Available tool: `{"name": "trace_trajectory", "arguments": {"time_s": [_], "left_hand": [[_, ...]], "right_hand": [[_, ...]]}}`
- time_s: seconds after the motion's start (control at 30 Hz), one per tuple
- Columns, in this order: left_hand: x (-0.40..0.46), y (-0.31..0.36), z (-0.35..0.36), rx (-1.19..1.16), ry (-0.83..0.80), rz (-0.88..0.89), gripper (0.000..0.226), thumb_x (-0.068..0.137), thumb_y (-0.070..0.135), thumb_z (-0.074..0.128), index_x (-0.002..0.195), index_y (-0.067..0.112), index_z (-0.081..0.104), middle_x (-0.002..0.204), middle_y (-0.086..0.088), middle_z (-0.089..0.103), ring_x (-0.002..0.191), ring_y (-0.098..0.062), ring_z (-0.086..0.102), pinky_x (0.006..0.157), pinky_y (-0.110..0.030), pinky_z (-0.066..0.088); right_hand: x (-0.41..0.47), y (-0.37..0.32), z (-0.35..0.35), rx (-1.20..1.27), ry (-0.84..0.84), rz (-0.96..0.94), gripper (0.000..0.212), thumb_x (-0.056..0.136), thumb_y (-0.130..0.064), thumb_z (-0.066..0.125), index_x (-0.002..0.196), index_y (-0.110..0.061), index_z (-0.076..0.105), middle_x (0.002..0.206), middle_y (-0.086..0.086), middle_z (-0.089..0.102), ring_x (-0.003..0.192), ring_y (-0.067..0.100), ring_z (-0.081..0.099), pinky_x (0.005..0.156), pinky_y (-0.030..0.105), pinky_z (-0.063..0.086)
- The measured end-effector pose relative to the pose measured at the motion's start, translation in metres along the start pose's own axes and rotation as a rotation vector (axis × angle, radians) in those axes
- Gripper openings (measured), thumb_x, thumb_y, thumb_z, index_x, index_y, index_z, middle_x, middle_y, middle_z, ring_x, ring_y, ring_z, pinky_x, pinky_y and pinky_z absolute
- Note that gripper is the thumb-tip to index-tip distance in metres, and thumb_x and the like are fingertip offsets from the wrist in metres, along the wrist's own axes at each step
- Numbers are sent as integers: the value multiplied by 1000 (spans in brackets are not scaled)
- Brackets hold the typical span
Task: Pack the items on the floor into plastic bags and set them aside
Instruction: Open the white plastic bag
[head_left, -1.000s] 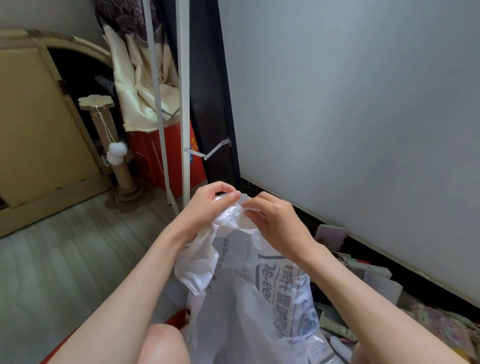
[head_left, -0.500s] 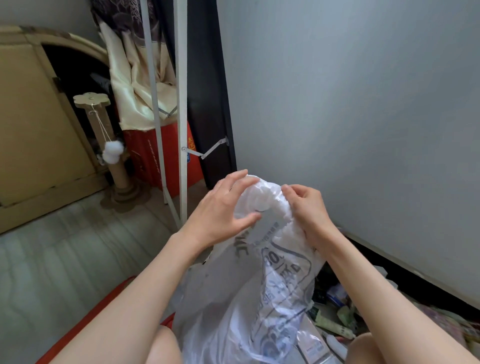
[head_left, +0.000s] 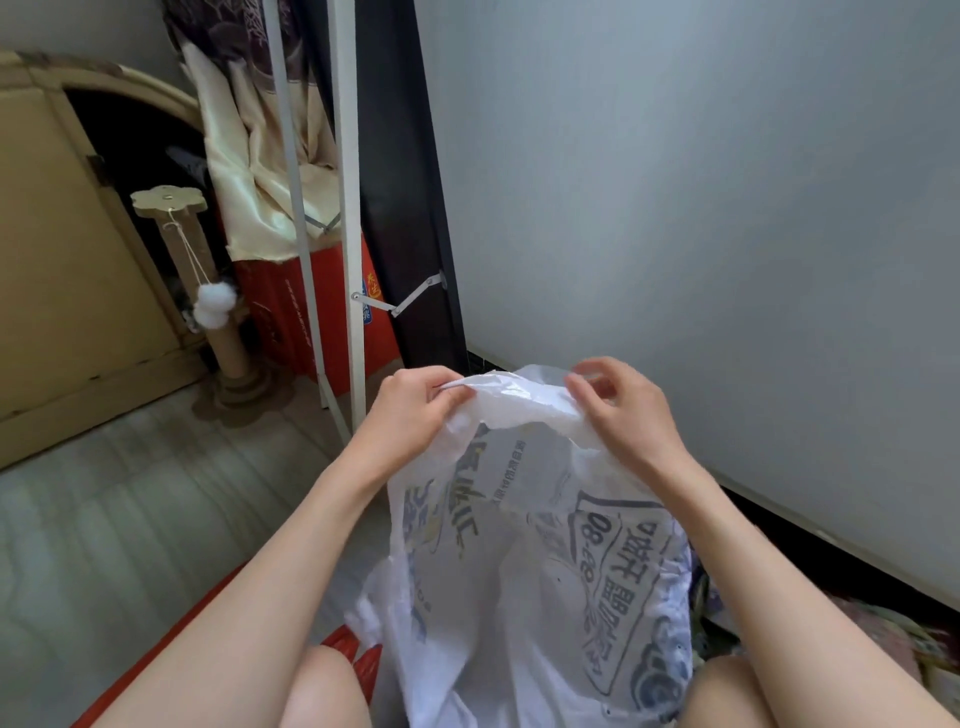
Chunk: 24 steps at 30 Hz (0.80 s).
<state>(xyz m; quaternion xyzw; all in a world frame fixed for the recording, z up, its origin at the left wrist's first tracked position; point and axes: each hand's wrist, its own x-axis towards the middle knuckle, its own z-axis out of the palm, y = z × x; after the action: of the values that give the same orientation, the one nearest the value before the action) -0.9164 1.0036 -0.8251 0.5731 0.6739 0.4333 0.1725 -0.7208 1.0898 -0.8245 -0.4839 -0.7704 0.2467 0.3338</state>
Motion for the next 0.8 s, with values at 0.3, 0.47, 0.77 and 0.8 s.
{"name": "trace_trajectory", "arguments": {"time_s": [0.3, 0.47, 0.77, 0.8], "left_hand": [[-3, 3, -5, -230, 3, -65, 4, 80, 23, 69, 79, 19, 70, 77, 4, 69, 67, 0, 61, 61, -17, 48], [-3, -12, -16, -176, -53, -118, 5, 83, 22, 66, 85, 21, 71, 81, 9, 70, 77, -2, 65, 70, -17, 51], [-4, 3, -8, -21, 174, -49, 30, 82, 39, 63, 109, 29, 54, 94, 13, 58, 84, -2, 57, 70, -20, 46], [-5, 8, -2, 4, 89, -38, 38, 81, 40, 65, 114, 29, 50, 97, 12, 57, 83, -4, 57, 70, -20, 46]], "right_hand": [[-11, -30, 30, 49, -160, -218, 21, 90, -8, 48, 89, -15, 68, 65, -4, 55, 65, 18, 47, 60, 28, 33], [-3, -25, 18, 165, -77, -17, 37, 92, -17, 48, 57, -10, 40, 53, -2, 33, 51, 12, 30, 49, 24, 25], [6, -6, 7, 233, 153, 264, 47, 95, -19, 42, 51, -16, 28, 50, -1, 28, 50, 13, 25, 51, 33, 20], [7, -5, 7, 281, 150, 311, 46, 96, -19, 40, 52, -16, 27, 51, 0, 27, 50, 14, 24, 50, 33, 20]]}}
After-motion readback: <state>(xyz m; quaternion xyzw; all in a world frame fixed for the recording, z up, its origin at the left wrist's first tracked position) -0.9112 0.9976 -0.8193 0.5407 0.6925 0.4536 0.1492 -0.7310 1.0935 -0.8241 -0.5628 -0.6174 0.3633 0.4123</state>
